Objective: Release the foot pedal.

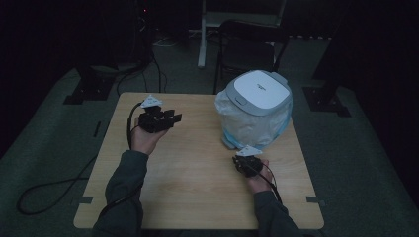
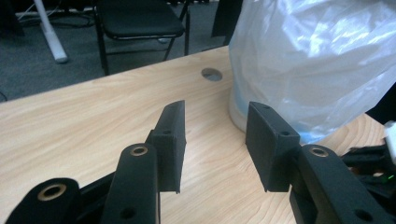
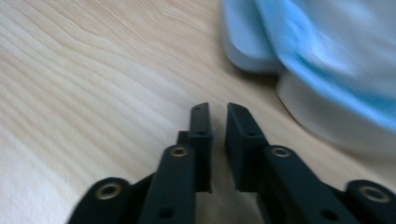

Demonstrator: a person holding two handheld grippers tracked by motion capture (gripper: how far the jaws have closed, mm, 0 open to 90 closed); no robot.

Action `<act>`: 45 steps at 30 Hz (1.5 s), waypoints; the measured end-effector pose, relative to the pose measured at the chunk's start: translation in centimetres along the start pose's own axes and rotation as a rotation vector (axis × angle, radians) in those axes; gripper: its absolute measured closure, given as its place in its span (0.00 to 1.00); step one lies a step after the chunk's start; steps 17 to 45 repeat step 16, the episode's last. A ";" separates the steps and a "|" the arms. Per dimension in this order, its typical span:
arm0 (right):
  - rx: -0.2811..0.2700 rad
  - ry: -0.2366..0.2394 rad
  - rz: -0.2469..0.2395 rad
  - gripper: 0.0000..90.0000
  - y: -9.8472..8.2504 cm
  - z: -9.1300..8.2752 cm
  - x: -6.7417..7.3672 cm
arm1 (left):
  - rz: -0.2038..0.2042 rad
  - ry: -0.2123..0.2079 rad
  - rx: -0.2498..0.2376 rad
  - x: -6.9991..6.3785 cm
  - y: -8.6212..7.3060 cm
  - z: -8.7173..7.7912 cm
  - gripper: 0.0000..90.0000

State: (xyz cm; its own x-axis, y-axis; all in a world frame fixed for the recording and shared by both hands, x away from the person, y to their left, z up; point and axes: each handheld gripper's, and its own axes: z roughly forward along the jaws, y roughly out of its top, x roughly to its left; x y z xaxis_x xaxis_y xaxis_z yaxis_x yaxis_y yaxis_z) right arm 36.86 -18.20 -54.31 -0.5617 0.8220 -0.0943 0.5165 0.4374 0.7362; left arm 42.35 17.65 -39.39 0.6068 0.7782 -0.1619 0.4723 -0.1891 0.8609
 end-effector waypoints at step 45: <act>-0.003 -0.109 0.239 0.42 -3.4 -2.2 -6.1 | -0.076 0.030 0.059 1.6 -5.8 -0.2 0.64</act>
